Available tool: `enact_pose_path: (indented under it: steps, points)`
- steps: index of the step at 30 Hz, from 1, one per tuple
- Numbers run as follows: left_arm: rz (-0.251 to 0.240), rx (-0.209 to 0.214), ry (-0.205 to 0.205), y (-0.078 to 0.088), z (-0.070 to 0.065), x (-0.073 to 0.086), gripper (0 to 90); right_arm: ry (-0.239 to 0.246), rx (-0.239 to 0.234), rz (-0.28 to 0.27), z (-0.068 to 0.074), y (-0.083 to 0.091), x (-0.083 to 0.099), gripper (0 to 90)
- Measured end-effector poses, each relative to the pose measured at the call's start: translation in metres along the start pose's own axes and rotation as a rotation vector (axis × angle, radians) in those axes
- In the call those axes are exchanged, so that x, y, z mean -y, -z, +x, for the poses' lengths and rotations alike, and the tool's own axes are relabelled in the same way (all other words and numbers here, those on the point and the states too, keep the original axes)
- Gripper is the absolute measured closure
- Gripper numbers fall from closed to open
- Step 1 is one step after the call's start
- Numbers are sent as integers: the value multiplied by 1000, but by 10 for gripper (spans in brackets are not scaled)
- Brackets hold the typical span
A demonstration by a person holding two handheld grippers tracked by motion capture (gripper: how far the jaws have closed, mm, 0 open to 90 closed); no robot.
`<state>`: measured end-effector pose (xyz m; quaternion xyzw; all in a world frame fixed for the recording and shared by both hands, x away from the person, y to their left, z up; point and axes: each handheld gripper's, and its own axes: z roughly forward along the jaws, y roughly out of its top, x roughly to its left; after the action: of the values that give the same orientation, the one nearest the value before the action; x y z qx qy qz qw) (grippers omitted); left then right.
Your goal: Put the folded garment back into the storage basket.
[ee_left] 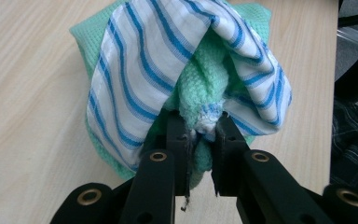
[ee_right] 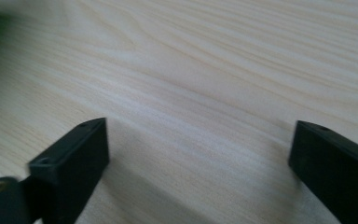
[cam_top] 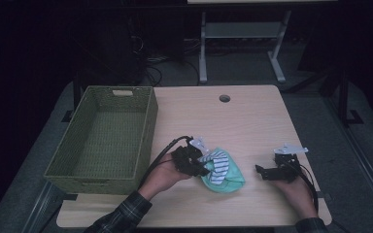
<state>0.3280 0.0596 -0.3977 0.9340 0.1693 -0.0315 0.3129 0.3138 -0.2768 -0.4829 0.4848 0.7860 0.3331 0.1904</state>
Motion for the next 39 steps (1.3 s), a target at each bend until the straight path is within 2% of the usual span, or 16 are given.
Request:
enact_pose_path:
  steps: [7, 11, 21, 31, 38, 39]
  points:
    - [1, -4, -4, 15, 2, -4, 792, -1, 1, 9, 0, -1, 0, 19]
    - [-16, -7, 9, 26, 4, -7, 792, -1, 1, 9, 0, -1, 0, 19]
    - [-36, -28, 3, 55, 10, -15, 792, -1, -2, 9, 0, -1, 0, 19]
    - [-46, -80, -1, 91, 16, -20, 792, 6, -10, 7, 1, -1, 0, 19]
    - [-52, -110, 3, 107, 22, -19, 792, 5, -11, 8, 1, -1, 0, 19]
    - [-61, -116, 13, 110, 22, -19, 792, 5, -11, 8, 1, -1, 0, 19]
